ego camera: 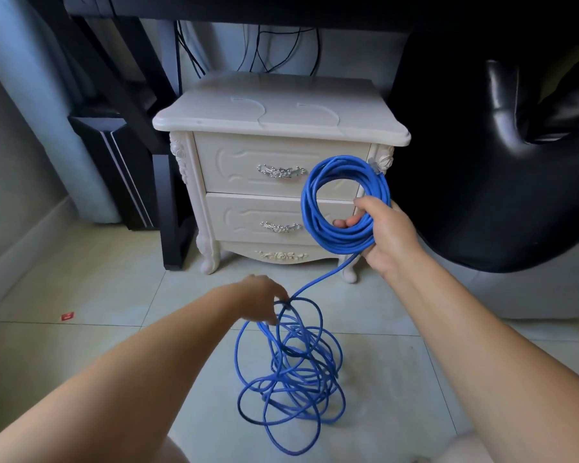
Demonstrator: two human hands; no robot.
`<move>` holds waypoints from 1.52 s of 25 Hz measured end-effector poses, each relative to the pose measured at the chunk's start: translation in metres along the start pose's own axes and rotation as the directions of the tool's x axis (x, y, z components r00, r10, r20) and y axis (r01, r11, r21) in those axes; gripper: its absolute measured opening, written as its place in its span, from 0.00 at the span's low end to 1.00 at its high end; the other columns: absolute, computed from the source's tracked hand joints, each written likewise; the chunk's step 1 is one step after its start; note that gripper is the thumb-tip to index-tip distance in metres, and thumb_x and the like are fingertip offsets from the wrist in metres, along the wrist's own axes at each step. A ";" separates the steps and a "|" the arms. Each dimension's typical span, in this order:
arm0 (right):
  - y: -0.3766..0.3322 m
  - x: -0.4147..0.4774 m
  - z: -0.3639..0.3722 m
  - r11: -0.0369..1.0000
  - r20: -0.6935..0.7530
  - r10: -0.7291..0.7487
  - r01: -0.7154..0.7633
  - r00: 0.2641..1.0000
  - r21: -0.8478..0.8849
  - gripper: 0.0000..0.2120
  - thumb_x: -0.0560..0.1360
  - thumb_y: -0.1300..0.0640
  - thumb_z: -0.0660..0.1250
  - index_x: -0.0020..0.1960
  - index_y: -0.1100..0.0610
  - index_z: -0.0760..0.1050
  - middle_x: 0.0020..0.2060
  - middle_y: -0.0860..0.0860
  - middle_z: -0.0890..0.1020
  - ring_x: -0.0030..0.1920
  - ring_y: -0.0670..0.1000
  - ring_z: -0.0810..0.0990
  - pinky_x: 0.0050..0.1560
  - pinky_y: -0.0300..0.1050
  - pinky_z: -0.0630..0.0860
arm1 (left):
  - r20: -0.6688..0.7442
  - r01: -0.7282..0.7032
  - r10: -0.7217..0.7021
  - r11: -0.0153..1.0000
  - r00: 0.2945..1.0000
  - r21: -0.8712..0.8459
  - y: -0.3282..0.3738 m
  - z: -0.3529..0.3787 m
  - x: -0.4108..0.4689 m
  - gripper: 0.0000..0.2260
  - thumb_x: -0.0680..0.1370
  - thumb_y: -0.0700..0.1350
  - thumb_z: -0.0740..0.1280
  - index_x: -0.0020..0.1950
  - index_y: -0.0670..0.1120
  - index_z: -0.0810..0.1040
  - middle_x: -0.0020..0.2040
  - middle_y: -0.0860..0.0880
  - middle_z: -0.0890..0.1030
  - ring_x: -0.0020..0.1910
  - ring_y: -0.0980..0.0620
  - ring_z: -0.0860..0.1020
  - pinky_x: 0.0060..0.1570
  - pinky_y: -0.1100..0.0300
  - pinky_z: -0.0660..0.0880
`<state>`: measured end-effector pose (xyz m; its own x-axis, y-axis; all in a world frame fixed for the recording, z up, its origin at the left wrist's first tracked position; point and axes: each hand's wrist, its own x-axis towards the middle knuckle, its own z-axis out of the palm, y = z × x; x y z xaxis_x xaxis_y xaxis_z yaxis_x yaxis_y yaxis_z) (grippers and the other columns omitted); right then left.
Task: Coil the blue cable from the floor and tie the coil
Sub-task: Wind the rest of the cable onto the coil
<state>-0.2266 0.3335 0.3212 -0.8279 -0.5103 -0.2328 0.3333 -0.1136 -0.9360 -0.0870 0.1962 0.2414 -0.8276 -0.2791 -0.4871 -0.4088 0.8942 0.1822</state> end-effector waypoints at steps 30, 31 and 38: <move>0.031 -0.006 0.005 0.654 0.312 0.101 0.173 0.945 -0.737 0.07 0.76 0.61 0.62 0.50 0.53 0.76 0.27 0.57 0.80 0.27 0.55 0.82 0.35 0.44 0.76 | -0.423 -0.369 -0.002 0.486 0.906 -0.793 0.026 -0.056 -0.007 0.32 0.69 0.54 0.77 0.70 0.51 0.71 0.54 0.55 0.82 0.55 0.59 0.80 0.60 0.63 0.74; 0.032 -0.007 0.006 0.656 0.364 0.106 0.210 0.925 -0.725 0.08 0.77 0.60 0.61 0.51 0.51 0.76 0.29 0.57 0.81 0.27 0.54 0.81 0.35 0.44 0.77 | -0.418 -0.362 0.043 0.584 0.908 -0.727 0.027 -0.058 -0.008 0.30 0.70 0.55 0.76 0.69 0.51 0.72 0.54 0.55 0.82 0.54 0.59 0.79 0.60 0.64 0.73; 0.035 -0.008 0.000 0.773 0.382 0.141 0.140 0.913 -0.619 0.07 0.73 0.64 0.70 0.49 0.56 0.79 0.33 0.53 0.82 0.31 0.50 0.79 0.38 0.45 0.80 | -0.381 -0.244 0.154 0.949 0.912 -0.200 0.036 -0.066 -0.016 0.34 0.68 0.49 0.77 0.71 0.56 0.68 0.55 0.52 0.81 0.53 0.50 0.78 0.50 0.60 0.72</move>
<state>-0.2085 0.3339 0.2901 -0.5371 -0.8075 -0.2436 -0.1376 0.3689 -0.9192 -0.1140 0.2097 0.3123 -0.9639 -0.2501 -0.0909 -0.2633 0.8465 0.4628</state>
